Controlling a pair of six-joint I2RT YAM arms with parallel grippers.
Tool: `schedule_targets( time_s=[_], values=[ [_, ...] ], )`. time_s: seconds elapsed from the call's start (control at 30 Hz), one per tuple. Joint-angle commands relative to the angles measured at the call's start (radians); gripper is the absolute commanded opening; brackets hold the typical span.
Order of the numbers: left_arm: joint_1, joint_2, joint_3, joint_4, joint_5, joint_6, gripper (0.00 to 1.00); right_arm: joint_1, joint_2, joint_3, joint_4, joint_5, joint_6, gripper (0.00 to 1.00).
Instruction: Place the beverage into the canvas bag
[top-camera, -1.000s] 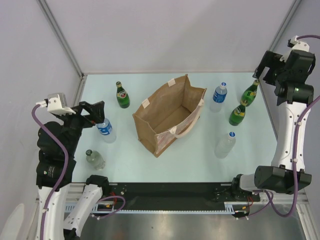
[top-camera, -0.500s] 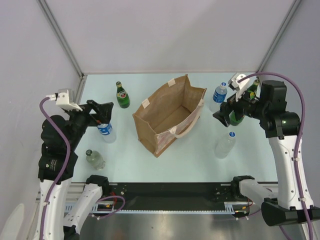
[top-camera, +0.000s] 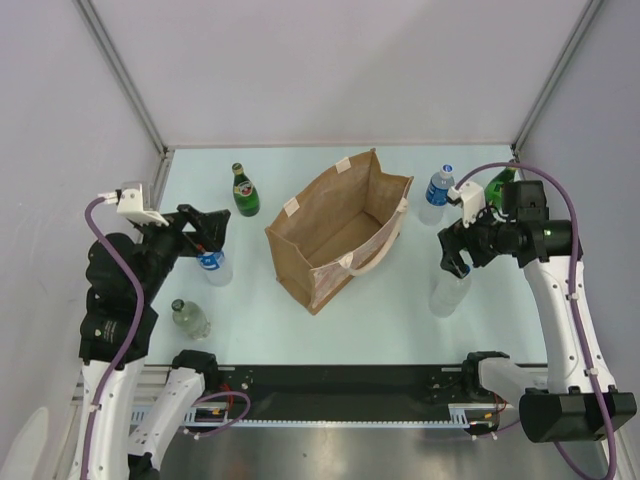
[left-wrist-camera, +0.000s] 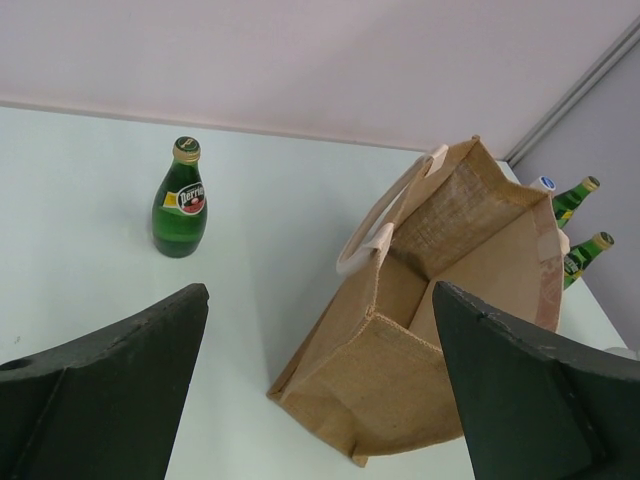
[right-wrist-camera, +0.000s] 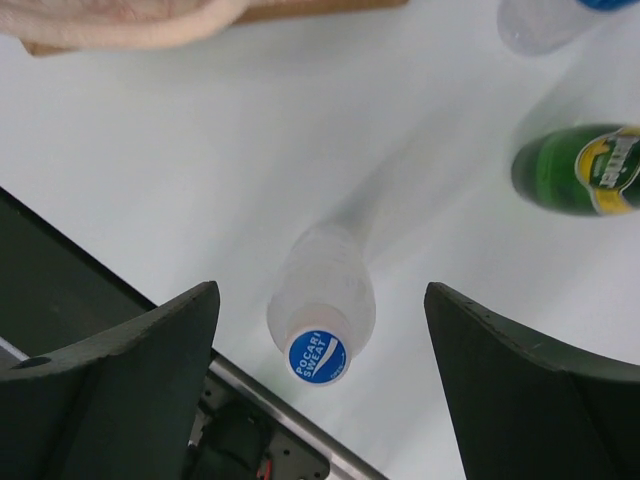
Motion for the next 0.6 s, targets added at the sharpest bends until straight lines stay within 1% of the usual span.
schedule_targets(
  time_s=[0.0,0.3,0.57],
  values=[
    [0.007,0.008,-0.001,0.020,0.015,0.010,1.00,0.004,-0.035,-0.025,-0.072,0.057,-0.057,0.85],
    [0.007,0.019,-0.004,0.021,0.020,0.011,1.00,0.003,-0.068,-0.097,-0.095,0.098,-0.088,0.70],
    [0.007,0.019,-0.009,0.023,0.020,0.013,1.00,-0.002,-0.061,-0.136,-0.039,0.095,-0.072,0.68]
  ],
)
